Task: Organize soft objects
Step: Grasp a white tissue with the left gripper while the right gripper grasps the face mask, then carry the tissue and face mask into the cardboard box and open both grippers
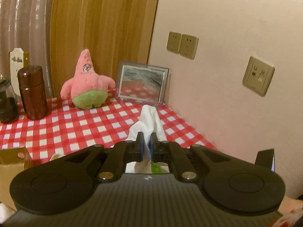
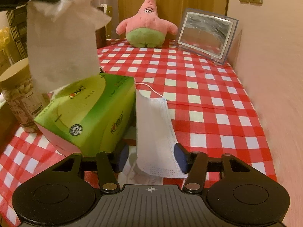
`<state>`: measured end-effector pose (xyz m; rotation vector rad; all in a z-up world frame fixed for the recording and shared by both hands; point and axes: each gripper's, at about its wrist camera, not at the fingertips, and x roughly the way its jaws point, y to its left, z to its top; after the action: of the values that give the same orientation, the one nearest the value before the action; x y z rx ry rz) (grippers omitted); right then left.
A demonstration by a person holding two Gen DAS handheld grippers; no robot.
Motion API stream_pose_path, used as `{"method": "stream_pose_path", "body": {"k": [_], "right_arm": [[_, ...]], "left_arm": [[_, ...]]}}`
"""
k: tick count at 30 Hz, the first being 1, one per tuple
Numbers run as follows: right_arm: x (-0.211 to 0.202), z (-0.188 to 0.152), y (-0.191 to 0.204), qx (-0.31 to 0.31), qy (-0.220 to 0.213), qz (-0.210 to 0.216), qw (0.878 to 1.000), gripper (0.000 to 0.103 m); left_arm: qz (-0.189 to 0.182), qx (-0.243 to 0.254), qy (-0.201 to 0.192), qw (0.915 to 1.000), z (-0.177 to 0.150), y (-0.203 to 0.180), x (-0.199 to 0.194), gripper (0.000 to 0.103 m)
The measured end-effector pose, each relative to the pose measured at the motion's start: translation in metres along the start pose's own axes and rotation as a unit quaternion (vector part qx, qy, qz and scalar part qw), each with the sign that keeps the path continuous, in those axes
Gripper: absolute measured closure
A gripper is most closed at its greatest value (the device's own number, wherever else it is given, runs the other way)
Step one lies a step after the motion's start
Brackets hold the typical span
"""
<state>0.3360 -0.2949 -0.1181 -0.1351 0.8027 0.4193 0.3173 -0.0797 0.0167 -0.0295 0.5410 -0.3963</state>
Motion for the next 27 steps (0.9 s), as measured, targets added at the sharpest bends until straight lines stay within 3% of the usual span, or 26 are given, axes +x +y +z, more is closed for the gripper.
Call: {"method": "stream_pose_path", "body": {"k": [3, 5, 7, 16, 27], "right_arm": [[0.002, 0.001, -0.001, -0.007, -0.001, -0.001, 1.000, 0.074], [0.000, 0.003, 0.000, -0.012, -0.008, -0.004, 1.000, 0.095], [-0.006, 0.005, -0.001, -0.007, -0.017, -0.008, 1.000, 0.102], [-0.061, 0.018, -0.006, 0.022, -0.081, -0.028, 0.996, 0.103], [-0.162, 0.040, 0.013, 0.058, -0.144, -0.011, 0.988, 0.103]], "left_arm": [[0.005, 0.001, 0.009, 0.9999, -0.007, 0.000, 0.004, 0.097], [0.009, 0.001, 0.013, 0.9999, -0.012, 0.000, 0.006, 0.097], [0.010, 0.000, 0.016, 0.9998, -0.014, 0.001, 0.005, 0.097], [0.019, -0.003, 0.012, 0.9997, -0.013, -0.003, -0.013, 0.097], [0.011, -0.016, -0.019, 0.9996, 0.004, -0.015, -0.082, 0.097]]}}
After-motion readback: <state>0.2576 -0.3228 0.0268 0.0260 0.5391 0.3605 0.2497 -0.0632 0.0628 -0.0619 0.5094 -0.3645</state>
